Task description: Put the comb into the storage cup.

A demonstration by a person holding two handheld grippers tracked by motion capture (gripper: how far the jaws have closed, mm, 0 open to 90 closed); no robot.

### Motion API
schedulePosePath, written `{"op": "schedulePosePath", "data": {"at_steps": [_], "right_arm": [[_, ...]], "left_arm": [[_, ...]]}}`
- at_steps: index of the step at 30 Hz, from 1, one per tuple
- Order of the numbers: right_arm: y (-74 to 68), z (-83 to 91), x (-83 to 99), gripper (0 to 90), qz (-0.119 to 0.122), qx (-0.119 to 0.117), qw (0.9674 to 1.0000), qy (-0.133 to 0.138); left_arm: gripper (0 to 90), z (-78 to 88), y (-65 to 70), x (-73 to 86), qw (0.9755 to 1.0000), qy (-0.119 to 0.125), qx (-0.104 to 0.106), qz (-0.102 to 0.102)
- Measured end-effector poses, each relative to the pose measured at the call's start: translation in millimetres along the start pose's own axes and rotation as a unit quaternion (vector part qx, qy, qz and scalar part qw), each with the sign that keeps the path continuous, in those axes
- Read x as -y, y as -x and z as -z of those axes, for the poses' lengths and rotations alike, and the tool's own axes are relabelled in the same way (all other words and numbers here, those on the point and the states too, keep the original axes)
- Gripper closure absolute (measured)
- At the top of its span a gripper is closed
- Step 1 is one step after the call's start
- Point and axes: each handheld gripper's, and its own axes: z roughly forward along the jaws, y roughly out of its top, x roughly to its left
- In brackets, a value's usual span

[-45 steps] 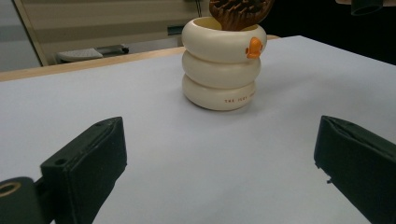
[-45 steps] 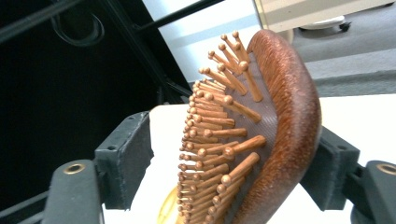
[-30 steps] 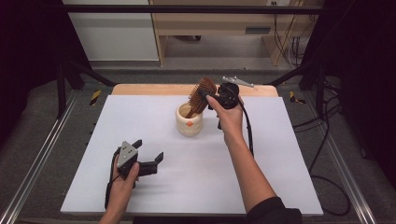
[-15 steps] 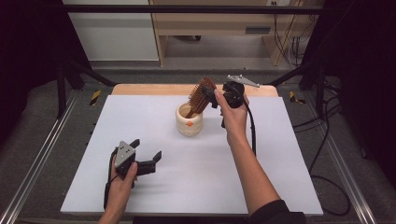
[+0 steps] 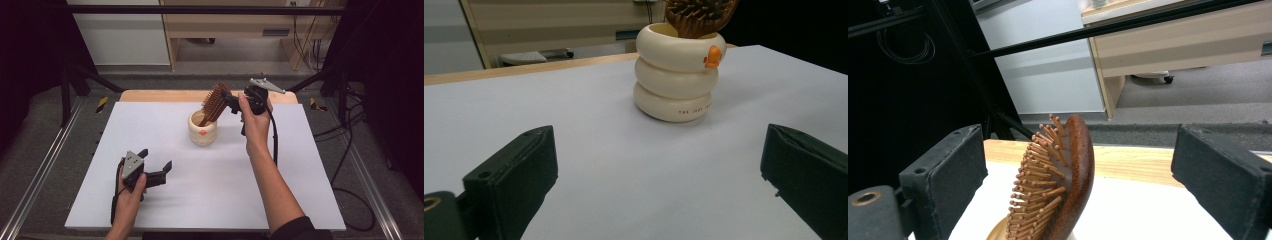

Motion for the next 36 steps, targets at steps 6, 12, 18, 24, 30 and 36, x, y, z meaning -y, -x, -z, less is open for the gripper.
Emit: {"op": "schedulePosePath", "data": {"at_steps": [6,12,18,24,30,36], "right_arm": [[2.4,5.8,-2.6,7.5,0.010,-0.002,0.9999,-0.002],[3.5,13.5,-5.6,7.2,0.040,0.001,0.9992,0.007],[5.2,20.9,-8.4,5.9,0.070,0.011,0.9972,0.024],[7.9,28.1,-10.5,5.4,0.085,0.007,0.9958,0.034],[11.5,34.2,-12.6,5.2,0.092,0.001,0.9951,0.037],[15.0,41.7,-14.3,4.5,0.098,-0.003,0.9944,0.039]], "left_arm": [[1.9,1.6,-3.1,-0.3,1.0000,0.002,-0.005,0.002],[1.6,3.1,-9.4,-0.9,1.0000,0.006,0.001,0.007],[2.1,12.2,-28.5,-2.4,0.9991,0.021,-0.016,0.032],[2.0,19.2,-39.9,-3.5,0.9984,0.030,-0.024,0.042],[2.0,28.7,-49.0,-5.9,0.9978,0.040,-0.036,0.039],[2.1,40.2,-55.1,-5.1,0.9972,0.047,-0.048,0.034]]}}
